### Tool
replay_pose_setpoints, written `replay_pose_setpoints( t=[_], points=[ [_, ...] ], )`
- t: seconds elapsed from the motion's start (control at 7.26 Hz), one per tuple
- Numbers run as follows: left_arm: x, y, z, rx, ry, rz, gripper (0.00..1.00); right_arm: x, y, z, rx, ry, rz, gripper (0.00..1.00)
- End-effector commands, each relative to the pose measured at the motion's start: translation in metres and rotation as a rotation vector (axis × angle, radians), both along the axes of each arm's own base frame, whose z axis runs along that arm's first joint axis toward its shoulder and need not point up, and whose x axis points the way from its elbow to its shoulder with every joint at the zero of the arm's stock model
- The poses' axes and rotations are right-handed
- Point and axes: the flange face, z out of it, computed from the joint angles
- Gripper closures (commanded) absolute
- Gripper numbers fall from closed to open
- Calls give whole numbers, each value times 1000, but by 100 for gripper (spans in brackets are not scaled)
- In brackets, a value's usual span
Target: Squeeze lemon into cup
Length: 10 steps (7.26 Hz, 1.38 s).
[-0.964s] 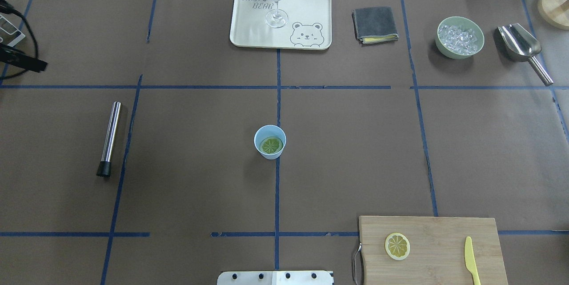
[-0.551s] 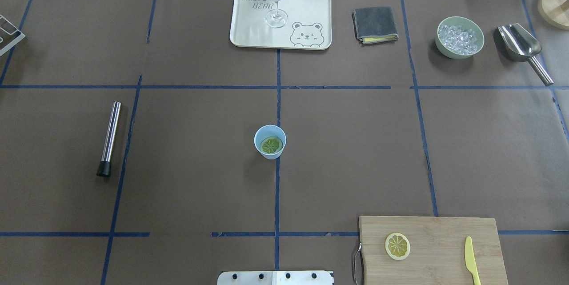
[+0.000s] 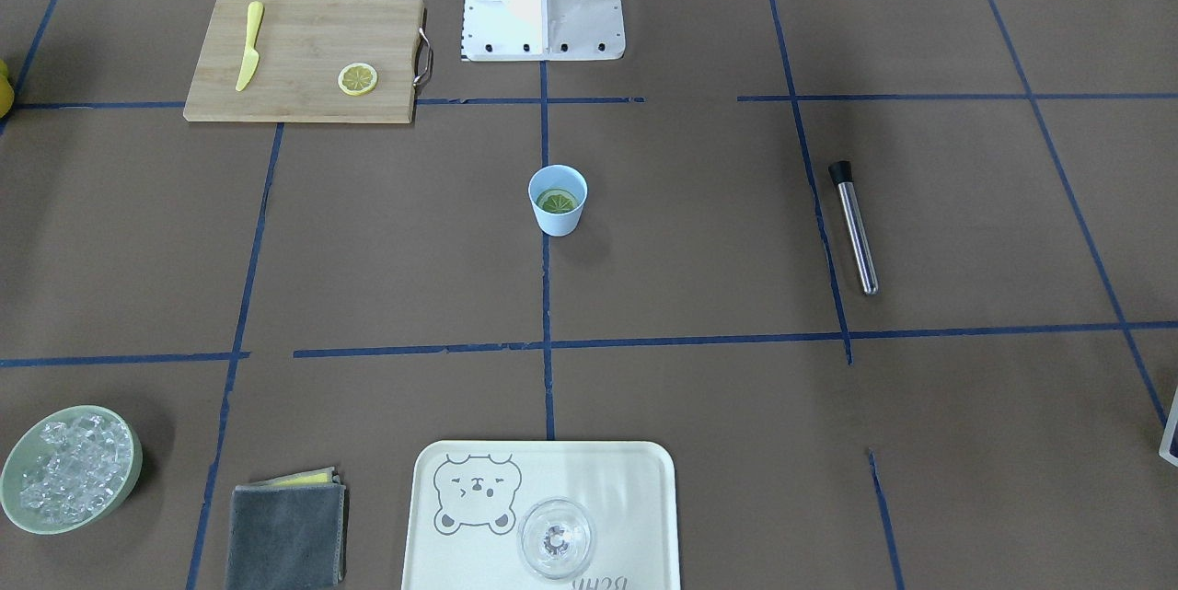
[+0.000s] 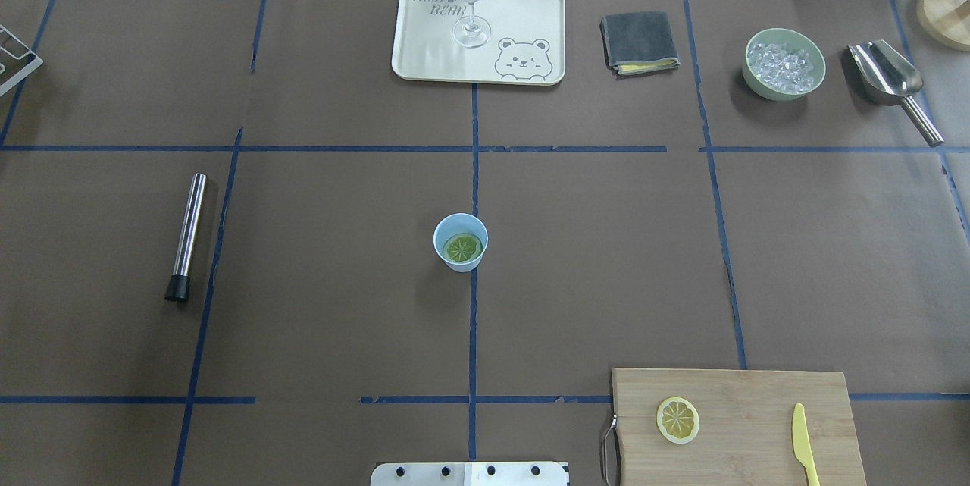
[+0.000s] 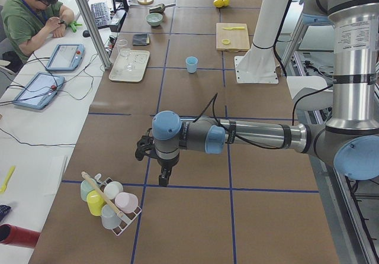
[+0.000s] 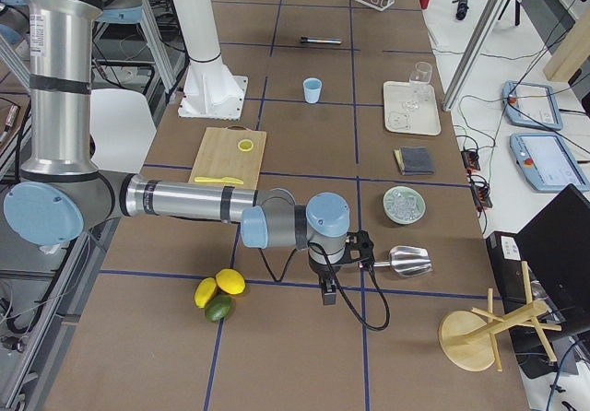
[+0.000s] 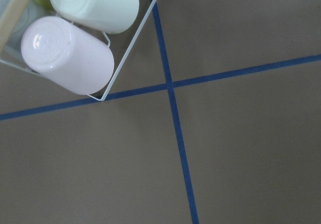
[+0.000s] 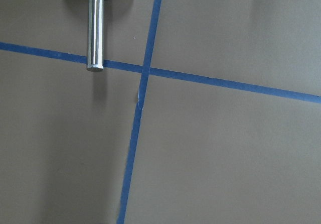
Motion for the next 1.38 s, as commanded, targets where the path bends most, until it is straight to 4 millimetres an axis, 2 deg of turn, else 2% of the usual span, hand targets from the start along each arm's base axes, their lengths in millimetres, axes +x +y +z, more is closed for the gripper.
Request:
replay_pose_setpoints(
  t=[0.0,0.41,0.96,1.24],
  points=[
    [-2,2,-3,-8,-21,-4,0,0,1,-2,3,-2,0,0],
    [0,-2,-10,11,-18,-2,0,0,1,-2,3,-2,0,0],
    [-1,0,-3,-2,-19,-3,0,0,1,-1,0,-3,1,0],
    [-1,0,-5,1,-18,-3,0,5,0,-14,26,-22,6,0]
  ],
)
